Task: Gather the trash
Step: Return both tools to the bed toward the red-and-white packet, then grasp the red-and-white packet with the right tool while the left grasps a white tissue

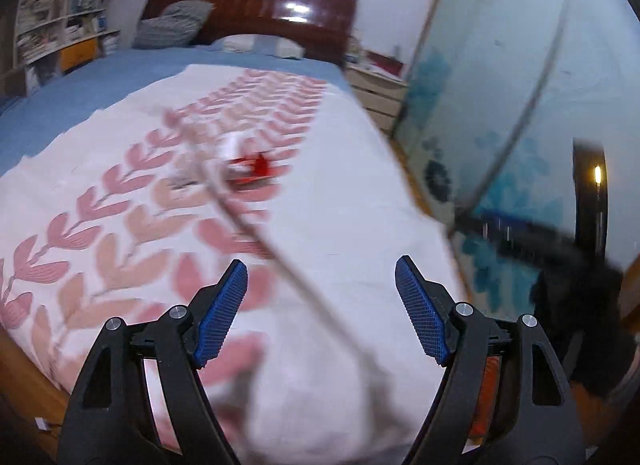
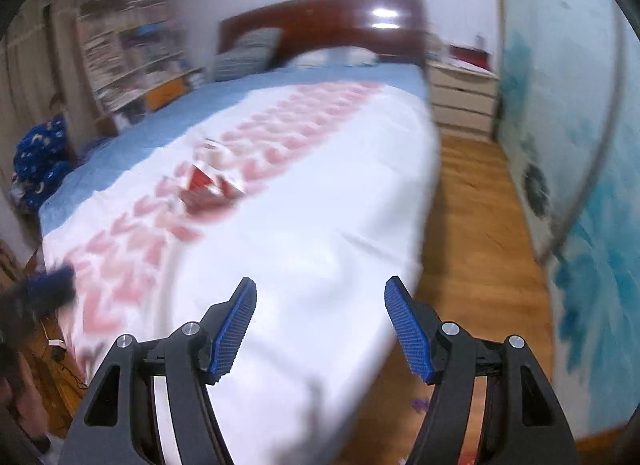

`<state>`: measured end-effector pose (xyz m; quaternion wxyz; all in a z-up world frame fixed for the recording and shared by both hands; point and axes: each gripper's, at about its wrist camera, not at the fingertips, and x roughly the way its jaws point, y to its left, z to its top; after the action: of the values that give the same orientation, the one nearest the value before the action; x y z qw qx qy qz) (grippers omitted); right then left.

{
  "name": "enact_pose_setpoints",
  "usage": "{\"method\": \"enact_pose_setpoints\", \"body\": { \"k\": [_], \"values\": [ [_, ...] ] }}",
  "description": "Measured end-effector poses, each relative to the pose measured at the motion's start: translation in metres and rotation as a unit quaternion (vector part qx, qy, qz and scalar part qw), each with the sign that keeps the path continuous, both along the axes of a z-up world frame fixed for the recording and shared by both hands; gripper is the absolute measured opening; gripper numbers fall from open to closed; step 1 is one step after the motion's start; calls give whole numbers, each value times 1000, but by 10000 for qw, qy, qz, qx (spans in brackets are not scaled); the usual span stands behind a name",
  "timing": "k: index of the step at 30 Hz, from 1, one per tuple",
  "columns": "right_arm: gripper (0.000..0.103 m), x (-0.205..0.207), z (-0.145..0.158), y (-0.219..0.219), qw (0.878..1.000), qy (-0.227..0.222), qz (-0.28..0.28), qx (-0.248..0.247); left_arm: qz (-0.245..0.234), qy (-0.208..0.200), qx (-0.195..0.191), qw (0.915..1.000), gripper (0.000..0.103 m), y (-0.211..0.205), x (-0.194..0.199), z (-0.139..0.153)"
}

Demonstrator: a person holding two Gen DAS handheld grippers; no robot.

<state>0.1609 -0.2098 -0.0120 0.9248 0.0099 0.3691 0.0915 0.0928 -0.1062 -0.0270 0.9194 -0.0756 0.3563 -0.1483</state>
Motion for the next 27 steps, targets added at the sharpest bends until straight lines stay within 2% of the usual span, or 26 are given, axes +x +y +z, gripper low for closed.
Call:
{"method": "enact_pose_setpoints", "body": {
  "k": [2,4,6,9,14,15,16,17,21,24,27],
  "values": [
    [67,37,-8,27,9999,118,64,76,345,294,-170,9988,76,28,18,-9],
    [67,84,-23,59,9994,294,124,114,535,310,-487,9969,76,49,30,-9],
    [64,114,-39,78,9989,417,173,136,670,319,-606,9954,76,62,41,-12],
    [61,165,-67,110,9963,739,119,425,753,400,-585,9946,76,78,59,-20],
    [56,206,-103,143,9936,988,260,484,707,365,-258,9965,76,94,80,-34],
    [44,213,-108,147,9927,1054,313,505,740,398,-279,9961,76,98,82,-36],
    [27,218,-115,152,9917,1134,363,492,789,436,-316,9954,76,102,86,-39],
    [23,221,-119,152,9913,1162,337,518,861,461,-380,9945,76,106,90,-42],
    [15,218,-120,140,9911,960,263,881,1051,440,-623,9915,76,116,105,-42],
    [13,201,-114,130,9921,804,290,917,1197,363,-591,9904,76,117,125,-44],
    [12,175,-108,113,9928,602,328,982,1350,490,-693,9872,76,117,151,-52]
  ]
}}
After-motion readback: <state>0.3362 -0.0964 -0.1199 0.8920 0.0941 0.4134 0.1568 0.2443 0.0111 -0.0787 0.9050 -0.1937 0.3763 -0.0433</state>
